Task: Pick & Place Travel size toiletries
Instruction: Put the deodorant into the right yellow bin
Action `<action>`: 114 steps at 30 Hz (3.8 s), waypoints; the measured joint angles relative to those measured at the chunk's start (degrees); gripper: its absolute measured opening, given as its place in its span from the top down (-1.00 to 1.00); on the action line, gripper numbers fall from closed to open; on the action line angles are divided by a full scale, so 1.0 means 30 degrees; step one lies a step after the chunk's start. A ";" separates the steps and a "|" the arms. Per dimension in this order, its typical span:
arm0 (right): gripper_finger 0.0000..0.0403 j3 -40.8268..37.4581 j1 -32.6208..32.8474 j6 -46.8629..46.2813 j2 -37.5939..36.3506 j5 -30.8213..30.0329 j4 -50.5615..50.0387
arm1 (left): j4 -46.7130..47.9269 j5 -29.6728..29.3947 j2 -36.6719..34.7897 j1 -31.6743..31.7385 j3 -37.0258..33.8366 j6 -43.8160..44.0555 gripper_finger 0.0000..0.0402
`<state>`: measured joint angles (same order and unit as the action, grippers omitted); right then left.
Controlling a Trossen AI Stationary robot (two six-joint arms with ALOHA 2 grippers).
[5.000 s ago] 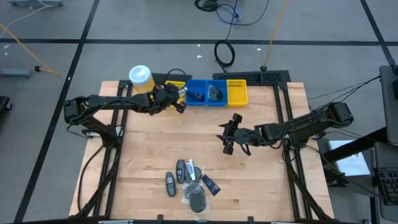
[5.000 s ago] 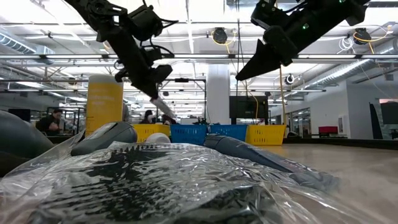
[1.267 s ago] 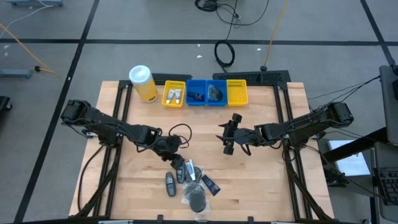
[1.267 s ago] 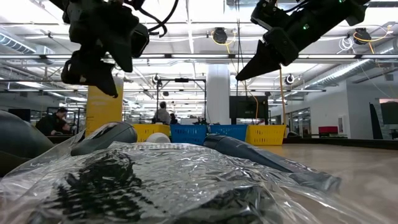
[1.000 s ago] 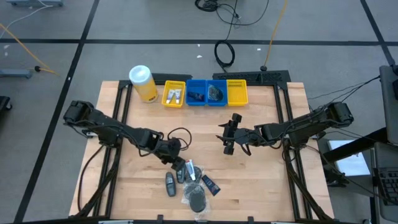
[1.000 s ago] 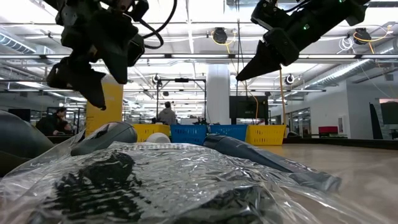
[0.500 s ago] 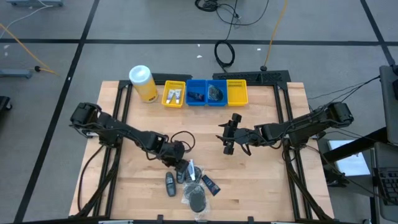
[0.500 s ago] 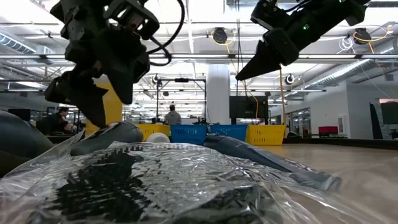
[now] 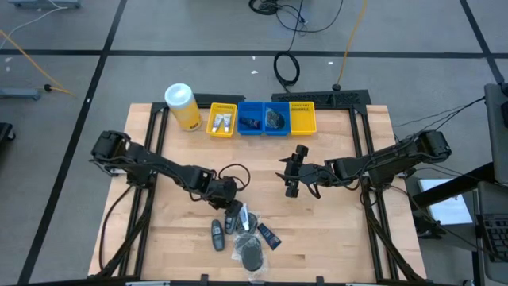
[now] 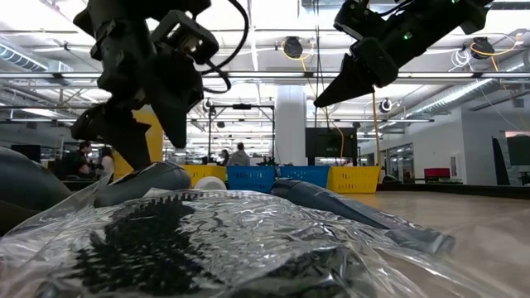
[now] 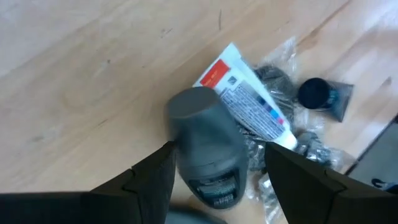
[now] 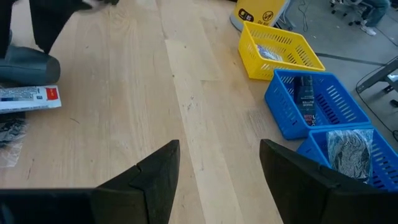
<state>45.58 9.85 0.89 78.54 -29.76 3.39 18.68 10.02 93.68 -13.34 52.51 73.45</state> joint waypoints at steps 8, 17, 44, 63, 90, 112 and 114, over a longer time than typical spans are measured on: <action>-0.07 0.0000 0.0000 -0.0023 0.0000 0.0001 -0.0067 | -0.1540 0.1177 0.1814 0.0289 -0.0006 -0.0335 -0.24; -0.07 0.0000 0.0007 -0.0051 0.0000 0.0000 -0.0150 | -0.1770 0.1614 0.2787 0.0718 0.0081 -0.0758 -0.23; -0.07 0.0015 0.0004 -0.0211 0.0000 0.0004 -0.0186 | -0.2070 0.1843 0.0068 0.1938 -0.0072 -0.3361 0.06; -0.07 0.0015 0.0007 -0.1613 0.0000 0.5459 0.2869 | -0.5341 -0.5421 -0.4245 0.3206 -0.0035 -1.1979 0.06; -0.07 0.0015 -0.0243 -0.1512 0.0000 0.2907 0.5582 | -1.4797 -0.9392 -0.2313 0.2907 -0.0006 -2.1568 0.06; 0.01 0.0000 -0.1668 -0.1559 0.0372 0.3009 0.6453 | -1.8707 -0.9432 -0.0460 0.2925 0.0305 -2.3411 0.06; 0.10 0.0000 -0.1668 -0.1553 0.0372 0.3015 0.6745 | -1.8813 -0.9433 -0.0367 0.2922 0.0427 -2.3438 0.06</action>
<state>45.58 4.84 -3.77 79.66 -20.71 23.62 -37.76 -18.28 92.58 -4.58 53.79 3.14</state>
